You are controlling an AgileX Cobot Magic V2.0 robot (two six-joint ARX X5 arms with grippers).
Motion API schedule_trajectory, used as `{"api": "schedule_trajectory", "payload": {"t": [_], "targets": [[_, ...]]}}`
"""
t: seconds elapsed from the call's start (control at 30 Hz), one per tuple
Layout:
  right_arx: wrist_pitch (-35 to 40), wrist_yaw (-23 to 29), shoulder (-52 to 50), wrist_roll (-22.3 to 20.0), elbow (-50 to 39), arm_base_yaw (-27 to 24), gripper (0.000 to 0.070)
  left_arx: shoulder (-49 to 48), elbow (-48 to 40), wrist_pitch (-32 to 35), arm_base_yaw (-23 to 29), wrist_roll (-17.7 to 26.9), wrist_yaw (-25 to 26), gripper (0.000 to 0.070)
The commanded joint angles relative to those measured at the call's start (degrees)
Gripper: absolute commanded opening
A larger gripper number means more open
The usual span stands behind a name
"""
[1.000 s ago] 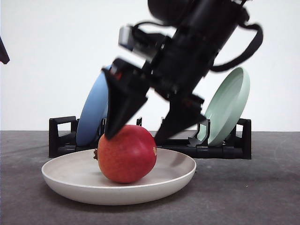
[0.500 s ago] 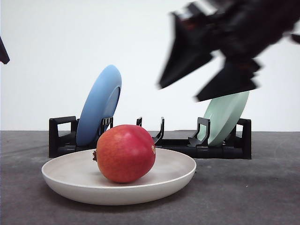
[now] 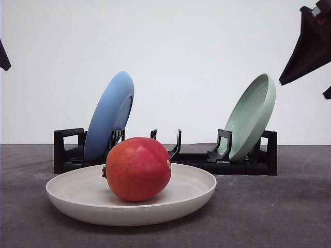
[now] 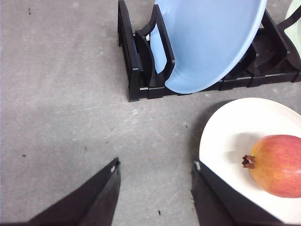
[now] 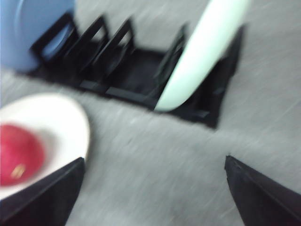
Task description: Place pomegranate in white plate
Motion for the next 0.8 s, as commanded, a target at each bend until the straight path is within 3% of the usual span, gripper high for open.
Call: {"api": "schedule_trajectory", "payload": {"t": [0.0, 0.07, 0.1, 0.17, 0.77], "targets": [[0.23, 0.17, 0.23, -0.87, 0.33, -0.06, 0.0589, 0.39, 0.76, 0.55, -0.15, -0.69, 0.09, 0.0273], [-0.2, 0.22, 0.2, -0.92, 0.33, -0.18, 0.0563, 0.39, 0.79, 0.34, -0.15, -1.22, 0.09, 0.0267], [-0.67, 0.37, 0.2, -0.9, 0.33, -0.18, 0.0445, 0.39, 0.79, 0.3, -0.15, -1.2, 0.09, 0.0236], [-1.61, 0.49, 0.23, -1.24, 0.33, -0.16, 0.0003, 0.37, 0.79, 0.31, -0.15, -1.24, 0.11, 0.0], [-1.23, 1.39, 0.16, -2.25, 0.33, -0.16, 0.001, 0.02, 0.79, -1.0, -0.15, -2.07, 0.31, 0.0]]}}
